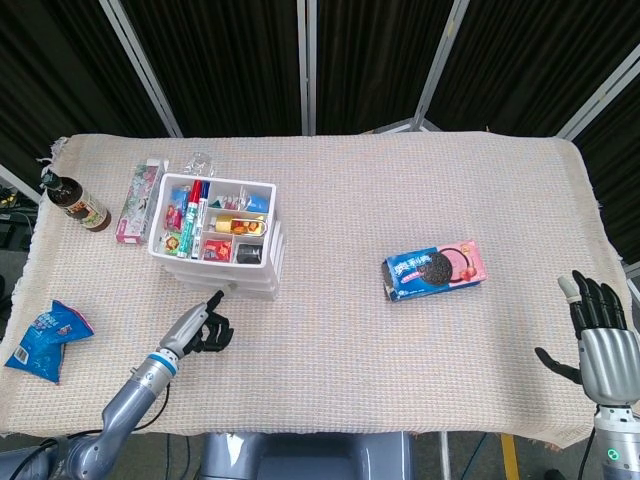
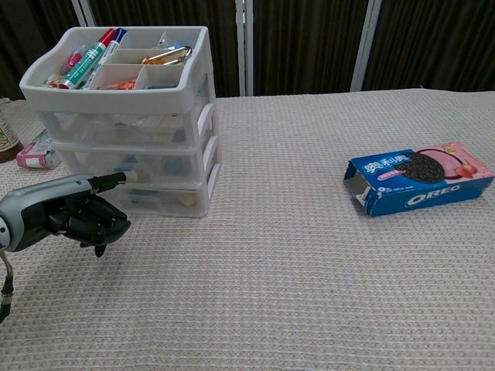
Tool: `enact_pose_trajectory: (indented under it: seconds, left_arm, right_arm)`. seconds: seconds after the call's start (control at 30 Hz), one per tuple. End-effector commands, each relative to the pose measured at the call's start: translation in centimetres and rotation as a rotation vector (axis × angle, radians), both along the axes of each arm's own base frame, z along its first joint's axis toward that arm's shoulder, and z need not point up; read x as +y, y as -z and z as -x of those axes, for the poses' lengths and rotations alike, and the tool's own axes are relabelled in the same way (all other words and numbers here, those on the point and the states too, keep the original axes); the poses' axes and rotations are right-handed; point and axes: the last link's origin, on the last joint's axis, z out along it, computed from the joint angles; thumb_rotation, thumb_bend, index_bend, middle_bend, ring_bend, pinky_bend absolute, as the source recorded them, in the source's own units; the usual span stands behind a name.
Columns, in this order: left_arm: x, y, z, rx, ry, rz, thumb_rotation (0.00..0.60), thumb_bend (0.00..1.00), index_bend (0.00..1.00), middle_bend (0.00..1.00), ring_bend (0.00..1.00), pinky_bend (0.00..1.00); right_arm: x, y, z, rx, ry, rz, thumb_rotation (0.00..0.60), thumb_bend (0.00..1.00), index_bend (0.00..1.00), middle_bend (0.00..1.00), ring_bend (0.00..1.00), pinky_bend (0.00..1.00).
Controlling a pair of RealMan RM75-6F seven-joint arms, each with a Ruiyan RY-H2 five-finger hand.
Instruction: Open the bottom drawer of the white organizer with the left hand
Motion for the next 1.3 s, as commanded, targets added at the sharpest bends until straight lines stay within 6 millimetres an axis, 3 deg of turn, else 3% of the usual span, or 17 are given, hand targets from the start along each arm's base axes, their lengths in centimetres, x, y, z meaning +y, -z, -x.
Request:
enact_pose_trajectory:
  seconds: [0.03, 0.53, 0.87, 1.3]
  left_arm:
    - [0.11, 0.10, 0.06, 0.002, -0.002, 0.004, 0.600, 0.57, 0.00, 0.75, 0.79, 0.58]
    - [0.63, 1.00, -0.35, 0.008, 0.017, 0.041, 0.600, 0.57, 0.00, 0.75, 0.79, 0.58]
    - [0.50, 0.72, -0.31, -0.025, 0.022, 0.054, 0.600, 0.57, 0.15, 0.75, 0.79, 0.58]
    - [-0.22, 0.39, 0.32, -0.025, 0.043, 0.063, 0.600, 0.57, 0.18, 0.75, 0.79, 0.58]
  right_arm:
    - [0.00, -0.05, -0.01, -0.003, 0.000, 0.001, 0.600, 0.02, 0.00, 0.00, 0.00, 0.00]
    - [-0.07, -0.08, 0.06, -0.007, 0.003, -0.001, 0.600, 0.02, 0.00, 0.00, 0.00, 0.00]
    - [-0.07, 0.03, 0.03, -0.005, 0.004, -0.004, 0.600, 0.02, 0.00, 0.00, 0.00, 0.00]
    - [-0.08, 0.00, 0.03, -0.006, 0.007, -0.002, 0.600, 0.02, 0.00, 0.00, 0.00, 0.00]
